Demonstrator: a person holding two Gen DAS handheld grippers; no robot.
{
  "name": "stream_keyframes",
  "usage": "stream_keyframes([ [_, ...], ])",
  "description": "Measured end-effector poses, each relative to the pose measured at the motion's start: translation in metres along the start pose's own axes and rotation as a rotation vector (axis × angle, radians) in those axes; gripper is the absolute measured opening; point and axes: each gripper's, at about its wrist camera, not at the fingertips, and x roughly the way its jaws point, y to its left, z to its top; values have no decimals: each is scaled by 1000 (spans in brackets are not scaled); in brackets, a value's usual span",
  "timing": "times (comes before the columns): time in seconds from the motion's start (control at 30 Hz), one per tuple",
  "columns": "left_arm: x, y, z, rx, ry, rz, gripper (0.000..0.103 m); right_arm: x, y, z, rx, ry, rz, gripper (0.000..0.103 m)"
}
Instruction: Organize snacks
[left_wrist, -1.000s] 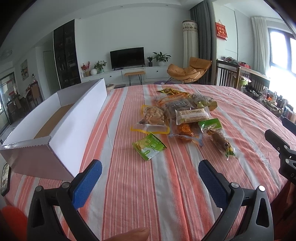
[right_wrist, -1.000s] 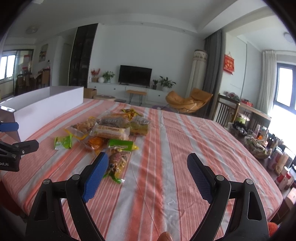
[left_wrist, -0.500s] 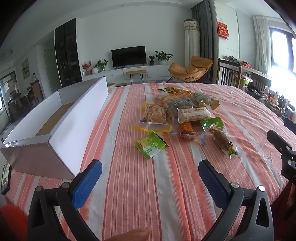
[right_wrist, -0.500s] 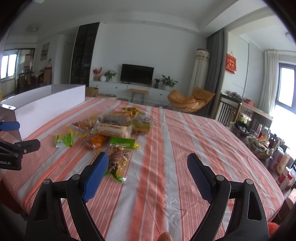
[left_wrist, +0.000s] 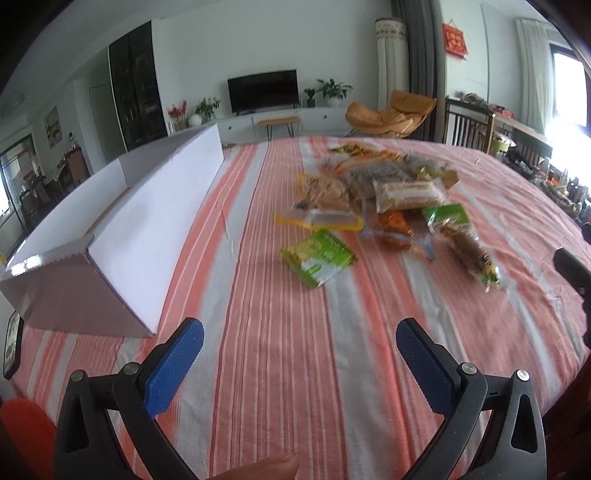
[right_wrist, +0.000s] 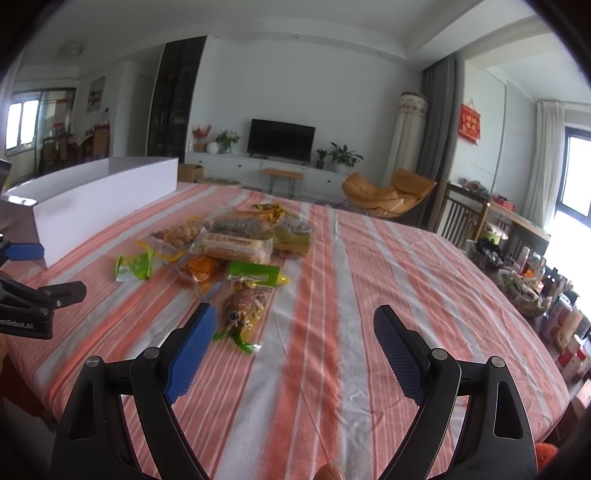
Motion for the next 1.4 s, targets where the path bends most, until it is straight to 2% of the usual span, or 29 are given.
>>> stream_keyframes([
  [0.73, 38, 3, -14, 36, 122, 31, 103, 18, 8, -12, -7, 76, 54, 89],
  [1.4, 38, 6, -16, 22, 119, 16, 103, 39, 9, -30, 6, 200, 79, 89],
])
